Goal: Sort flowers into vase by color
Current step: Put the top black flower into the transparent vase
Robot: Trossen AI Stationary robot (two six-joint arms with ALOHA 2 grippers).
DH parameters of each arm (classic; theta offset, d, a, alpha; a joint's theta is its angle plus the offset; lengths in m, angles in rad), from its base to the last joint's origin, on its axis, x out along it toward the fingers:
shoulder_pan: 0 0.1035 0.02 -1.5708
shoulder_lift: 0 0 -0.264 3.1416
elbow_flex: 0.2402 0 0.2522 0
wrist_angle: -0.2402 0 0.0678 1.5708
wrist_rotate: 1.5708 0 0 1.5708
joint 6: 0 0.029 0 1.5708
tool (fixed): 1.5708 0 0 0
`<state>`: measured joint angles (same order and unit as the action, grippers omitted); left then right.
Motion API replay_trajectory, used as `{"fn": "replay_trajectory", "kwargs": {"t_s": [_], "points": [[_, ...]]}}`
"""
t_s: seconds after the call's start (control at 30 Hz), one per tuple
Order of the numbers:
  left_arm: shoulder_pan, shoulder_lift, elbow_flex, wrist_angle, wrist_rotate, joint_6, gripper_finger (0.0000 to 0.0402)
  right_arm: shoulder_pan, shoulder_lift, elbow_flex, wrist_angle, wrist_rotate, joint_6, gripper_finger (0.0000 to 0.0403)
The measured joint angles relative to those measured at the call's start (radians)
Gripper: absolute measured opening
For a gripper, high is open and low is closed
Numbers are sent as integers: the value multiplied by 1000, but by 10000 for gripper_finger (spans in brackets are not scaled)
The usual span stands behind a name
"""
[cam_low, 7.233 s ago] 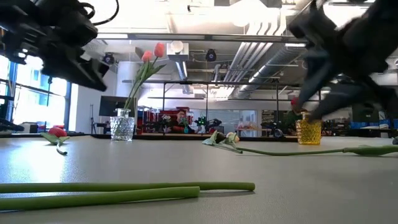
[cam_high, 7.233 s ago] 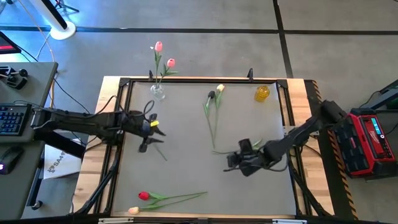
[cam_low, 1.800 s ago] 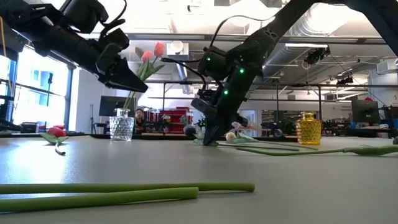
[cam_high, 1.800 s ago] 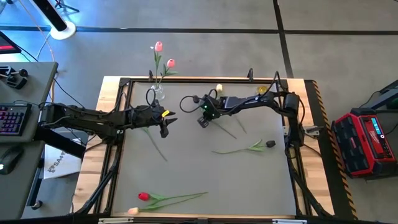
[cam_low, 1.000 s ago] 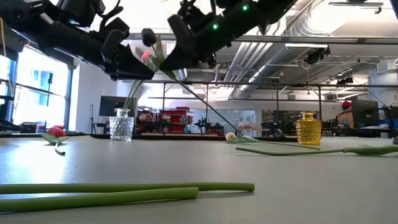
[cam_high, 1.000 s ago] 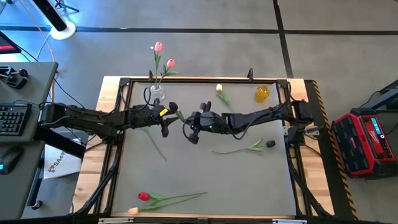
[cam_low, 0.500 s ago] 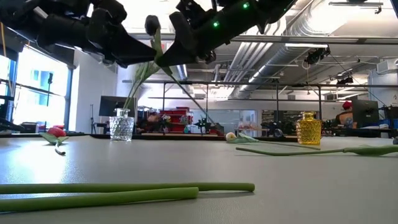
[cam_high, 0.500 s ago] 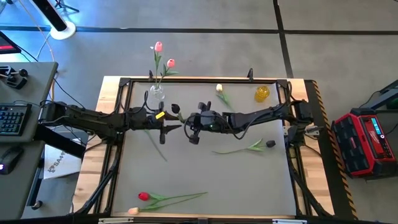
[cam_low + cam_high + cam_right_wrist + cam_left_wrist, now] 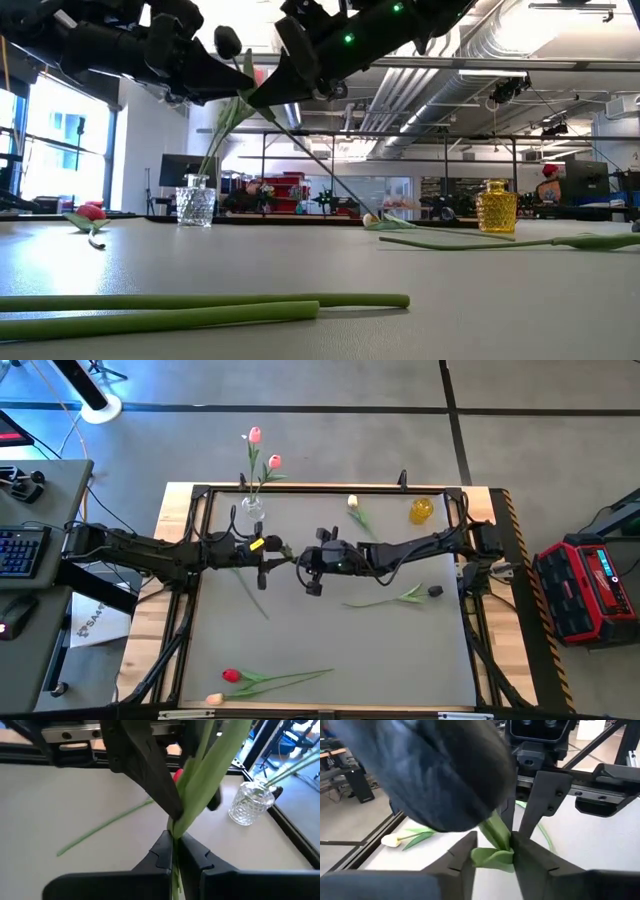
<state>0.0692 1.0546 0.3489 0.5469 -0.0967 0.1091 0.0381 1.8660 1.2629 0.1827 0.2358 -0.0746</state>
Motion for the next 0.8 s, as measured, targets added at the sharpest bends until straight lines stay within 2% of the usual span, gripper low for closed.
{"fn": "replay_trajectory", "kwargs": {"t_s": [0.13, 0.2, 0.33, 0.67, 0.73, 0.8], "points": [[-1, 0, 0, -9, 1, 8, 31, 2, 0, 0, -10, 5, -17, 9], [-7, 0, 0, -13, -21, 29, 9, 5, 0, 0, -8, 50, 13, 18], [-34, 1, 1, -13, -123, 67, 10, 0, 0, 0, -9, 163, 174, 34], [-98, -9, 1, -16, -337, 148, 1, -20, 0, 0, -3, 99, 303, 28], [-99, -31, 18, -87, -394, 144, 1, -20, 0, 0, -18, 96, 342, 28], [-94, -63, 64, -235, -423, 119, 1, -20, 0, 0, -52, 96, 384, 28]]}}
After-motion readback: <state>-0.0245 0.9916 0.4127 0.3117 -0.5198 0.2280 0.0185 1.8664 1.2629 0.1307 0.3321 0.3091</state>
